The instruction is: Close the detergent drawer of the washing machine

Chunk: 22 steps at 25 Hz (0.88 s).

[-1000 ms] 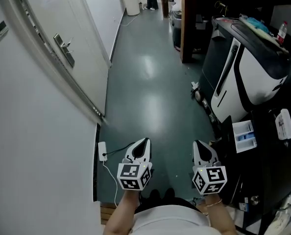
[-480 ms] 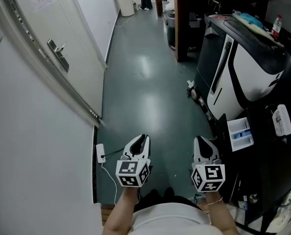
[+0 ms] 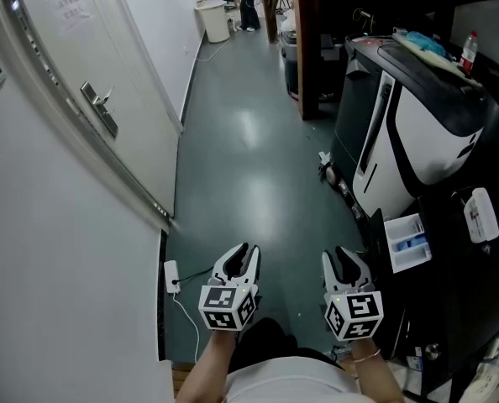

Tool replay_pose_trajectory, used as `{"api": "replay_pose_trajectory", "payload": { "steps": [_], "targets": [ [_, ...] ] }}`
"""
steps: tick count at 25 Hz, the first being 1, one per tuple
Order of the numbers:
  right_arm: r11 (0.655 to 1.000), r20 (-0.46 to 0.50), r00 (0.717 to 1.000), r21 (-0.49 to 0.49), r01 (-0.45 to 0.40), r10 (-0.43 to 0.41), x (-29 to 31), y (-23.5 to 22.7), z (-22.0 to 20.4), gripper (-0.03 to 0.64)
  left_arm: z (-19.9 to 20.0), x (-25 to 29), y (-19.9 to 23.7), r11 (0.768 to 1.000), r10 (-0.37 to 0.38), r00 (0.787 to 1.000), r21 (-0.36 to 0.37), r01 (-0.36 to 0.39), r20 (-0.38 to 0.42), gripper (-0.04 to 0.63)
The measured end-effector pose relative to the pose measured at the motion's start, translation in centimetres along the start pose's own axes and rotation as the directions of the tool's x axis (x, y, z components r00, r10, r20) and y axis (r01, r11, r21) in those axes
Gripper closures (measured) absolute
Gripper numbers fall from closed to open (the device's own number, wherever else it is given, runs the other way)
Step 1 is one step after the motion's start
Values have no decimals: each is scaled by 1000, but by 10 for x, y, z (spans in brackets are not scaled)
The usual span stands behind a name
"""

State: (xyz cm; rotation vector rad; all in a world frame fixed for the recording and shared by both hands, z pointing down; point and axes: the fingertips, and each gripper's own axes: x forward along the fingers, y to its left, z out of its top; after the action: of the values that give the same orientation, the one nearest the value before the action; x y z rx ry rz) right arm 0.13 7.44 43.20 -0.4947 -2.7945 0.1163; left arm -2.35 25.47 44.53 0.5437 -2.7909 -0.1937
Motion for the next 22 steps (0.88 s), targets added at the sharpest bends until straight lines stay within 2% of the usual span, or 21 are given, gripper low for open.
{"api": "replay_pose_trajectory", "payload": {
  "steps": [5, 13, 18, 22],
  "targets": [
    [1000, -18, 1000, -3, 6, -6, 9, -1, -2, 525, 0, 13, -2, 1000, -19, 1000, -3, 19, -14, 486],
    [997, -31, 997, -3, 77, -77, 39, -18, 1, 517, 4, 64, 2, 995, -98, 995, -2, 97, -30, 476],
    [990, -22, 989, 7, 144, -144, 77, -31, 15, 518, 16, 118, 9, 981, -192, 980, 16, 193, -58, 471],
    [977, -8, 977, 20, 214, -213, 109, -45, 32, 518, 29, 169, 16, 963, -269, 959, -4, 270, -85, 471]
  ]
}}
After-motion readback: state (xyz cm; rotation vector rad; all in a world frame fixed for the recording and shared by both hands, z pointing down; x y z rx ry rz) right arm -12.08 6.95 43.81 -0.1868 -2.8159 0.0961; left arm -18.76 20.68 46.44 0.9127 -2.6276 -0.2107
